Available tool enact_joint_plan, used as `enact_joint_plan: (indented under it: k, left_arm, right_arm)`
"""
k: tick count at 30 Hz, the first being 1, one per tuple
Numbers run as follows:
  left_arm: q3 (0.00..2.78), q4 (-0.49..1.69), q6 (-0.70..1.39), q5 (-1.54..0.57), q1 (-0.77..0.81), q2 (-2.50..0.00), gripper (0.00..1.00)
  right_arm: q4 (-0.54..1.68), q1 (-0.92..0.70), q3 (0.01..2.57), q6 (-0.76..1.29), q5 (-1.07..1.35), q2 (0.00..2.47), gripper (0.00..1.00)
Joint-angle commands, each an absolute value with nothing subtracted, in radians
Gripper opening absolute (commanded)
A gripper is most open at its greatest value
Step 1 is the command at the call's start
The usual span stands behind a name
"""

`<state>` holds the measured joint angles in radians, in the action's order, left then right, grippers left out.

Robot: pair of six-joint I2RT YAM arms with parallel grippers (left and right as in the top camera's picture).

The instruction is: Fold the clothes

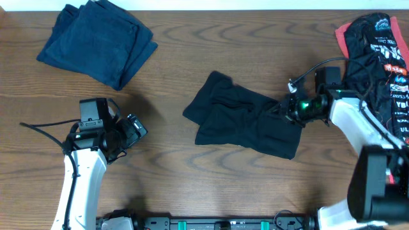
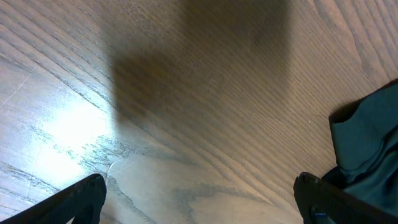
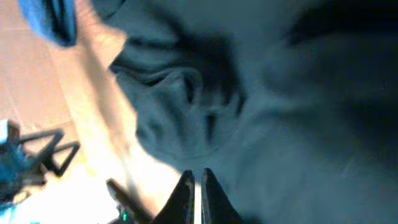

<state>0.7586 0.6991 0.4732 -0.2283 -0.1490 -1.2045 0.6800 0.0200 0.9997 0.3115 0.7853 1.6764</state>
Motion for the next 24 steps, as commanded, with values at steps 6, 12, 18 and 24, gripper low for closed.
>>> enact_joint_plan:
  k: [6, 12, 18, 24]
  left_arm:
    - [0.747, 0.695, 0.464, -0.216, -0.153, -1.209, 0.98]
    - [0.747, 0.707, 0.464, -0.216, -0.153, -1.209, 0.98]
    - [0.747, 0.706, 0.464, -0.216, -0.153, -1.209, 0.98]
    - [0.747, 0.707, 0.464, -0.216, -0.153, -1.209, 0.98]
  right_arm:
    - [0.678, -0.083, 0.924, 0.244, 0.749, 1.683, 0.05]
    - [0.579, -0.07, 0.782, 0.284, 0.721, 1.69, 0.05]
    - [0.54, 0.028, 0.708, 0.261, 0.696, 1.69, 0.11]
    - [0.575, 0.064, 0.752, 0.2, 0.735, 1.671, 0.08]
